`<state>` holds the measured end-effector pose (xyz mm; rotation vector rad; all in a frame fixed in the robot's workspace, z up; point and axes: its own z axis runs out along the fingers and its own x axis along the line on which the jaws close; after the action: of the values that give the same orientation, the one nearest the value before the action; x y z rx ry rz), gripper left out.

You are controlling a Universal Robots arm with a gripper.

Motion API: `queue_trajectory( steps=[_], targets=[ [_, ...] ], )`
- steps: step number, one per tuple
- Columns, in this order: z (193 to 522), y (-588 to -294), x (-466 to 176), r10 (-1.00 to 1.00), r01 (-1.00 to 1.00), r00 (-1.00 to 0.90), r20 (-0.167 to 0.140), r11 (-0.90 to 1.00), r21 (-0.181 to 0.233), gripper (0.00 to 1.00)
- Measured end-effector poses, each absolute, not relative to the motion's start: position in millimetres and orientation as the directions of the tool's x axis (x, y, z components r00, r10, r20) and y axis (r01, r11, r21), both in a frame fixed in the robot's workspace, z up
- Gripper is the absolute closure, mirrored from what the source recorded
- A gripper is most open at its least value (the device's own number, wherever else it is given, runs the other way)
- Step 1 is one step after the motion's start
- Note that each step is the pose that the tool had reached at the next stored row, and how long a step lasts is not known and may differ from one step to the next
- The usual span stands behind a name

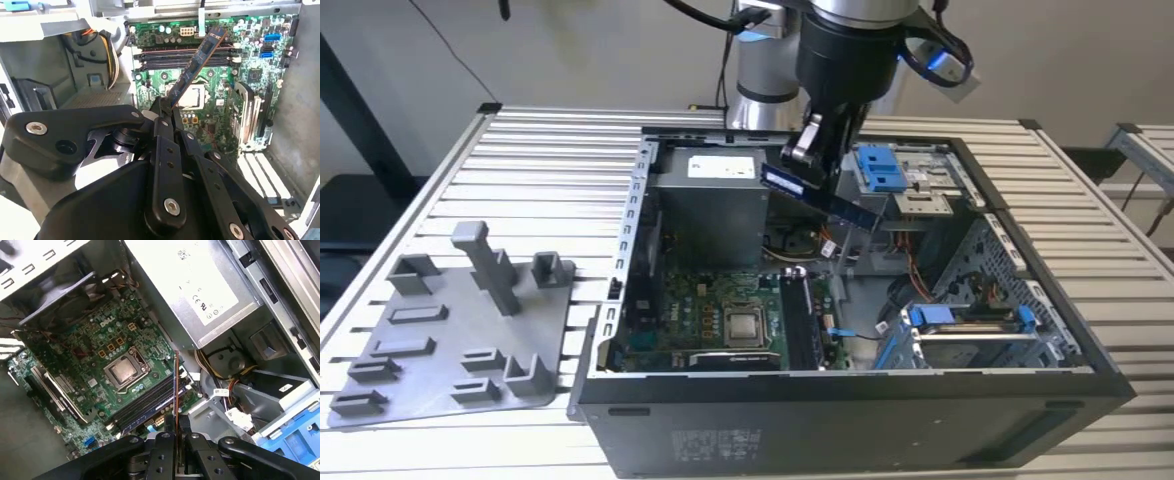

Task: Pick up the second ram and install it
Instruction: 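Insert the second ram into the second slot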

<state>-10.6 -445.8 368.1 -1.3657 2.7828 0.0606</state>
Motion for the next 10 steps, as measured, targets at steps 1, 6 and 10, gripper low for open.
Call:
queue_trajectory(
  steps=[1,6,10],
  targets=[
    [367.8,-445.9,-10.6,-0.782,-0.784,-0.62,-0.054,0.62,0.017,0.86],
    [366.2,-446.0,-10.6,-0.747,-0.749,-0.663,-0.054,0.663,0.017,0.86],
    [364.9,-446.2,-10.6,-0.719,-0.721,-0.693,-0.054,0.693,0.017,0.86]
  ],
)
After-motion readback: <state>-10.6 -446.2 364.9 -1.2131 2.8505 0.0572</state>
